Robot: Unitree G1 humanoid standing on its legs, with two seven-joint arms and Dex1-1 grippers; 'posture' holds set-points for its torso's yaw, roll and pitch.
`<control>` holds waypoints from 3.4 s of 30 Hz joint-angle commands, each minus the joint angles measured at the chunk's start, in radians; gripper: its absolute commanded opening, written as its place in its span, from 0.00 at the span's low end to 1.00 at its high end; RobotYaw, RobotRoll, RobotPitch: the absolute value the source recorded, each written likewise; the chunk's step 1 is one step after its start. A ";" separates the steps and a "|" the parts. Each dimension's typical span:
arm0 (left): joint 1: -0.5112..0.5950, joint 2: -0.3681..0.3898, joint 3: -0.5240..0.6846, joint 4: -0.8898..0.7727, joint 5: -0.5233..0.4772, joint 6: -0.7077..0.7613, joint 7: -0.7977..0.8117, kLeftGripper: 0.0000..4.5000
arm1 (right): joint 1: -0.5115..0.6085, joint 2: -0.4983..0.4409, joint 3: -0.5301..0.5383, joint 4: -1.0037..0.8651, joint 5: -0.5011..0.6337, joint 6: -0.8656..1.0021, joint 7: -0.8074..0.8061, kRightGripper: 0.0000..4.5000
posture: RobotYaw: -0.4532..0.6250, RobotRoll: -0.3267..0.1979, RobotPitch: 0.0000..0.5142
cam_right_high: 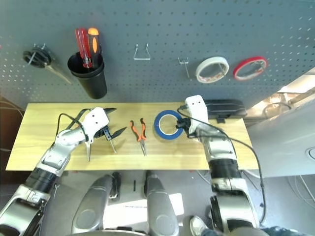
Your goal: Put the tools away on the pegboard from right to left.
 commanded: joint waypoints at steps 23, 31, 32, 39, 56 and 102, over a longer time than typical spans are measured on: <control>-0.029 -0.057 0.003 0.009 -0.087 -0.105 -0.045 1.00 | 0.206 -0.095 -0.154 -0.380 -0.018 -0.632 -0.052 0.15 | 0.44 0.62 0.63; 0.000 -0.072 -0.029 -0.078 -0.170 -0.103 -0.150 1.00 | 0.192 -0.095 -0.177 -0.430 -0.005 -0.574 -0.054 0.15 | 0.43 0.62 0.63; 0.003 -0.071 -0.033 -0.086 -0.174 -0.104 -0.159 1.00 | 0.189 -0.094 -0.179 -0.431 -0.006 -0.572 -0.056 0.15 | 0.43 0.62 0.63; -0.018 -0.077 -0.024 -0.177 -0.217 -0.041 -0.161 1.00 | 0.123 -0.097 -0.193 -0.431 -0.002 -0.542 -0.073 0.15 | 0.43 0.62 0.63; -0.087 -0.100 -0.018 -0.189 -0.217 0.011 -0.104 1.00 | -0.129 -0.119 -0.155 -0.091 -0.115 -0.584 -0.153 0.15 | 0.43 0.62 0.61; -0.003 0.189 -0.172 -0.134 0.005 0.323 -0.269 1.00 | -0.172 0.259 0.089 0.112 0.176 0.463 -0.144 0.99 | 0.54 0.62 0.61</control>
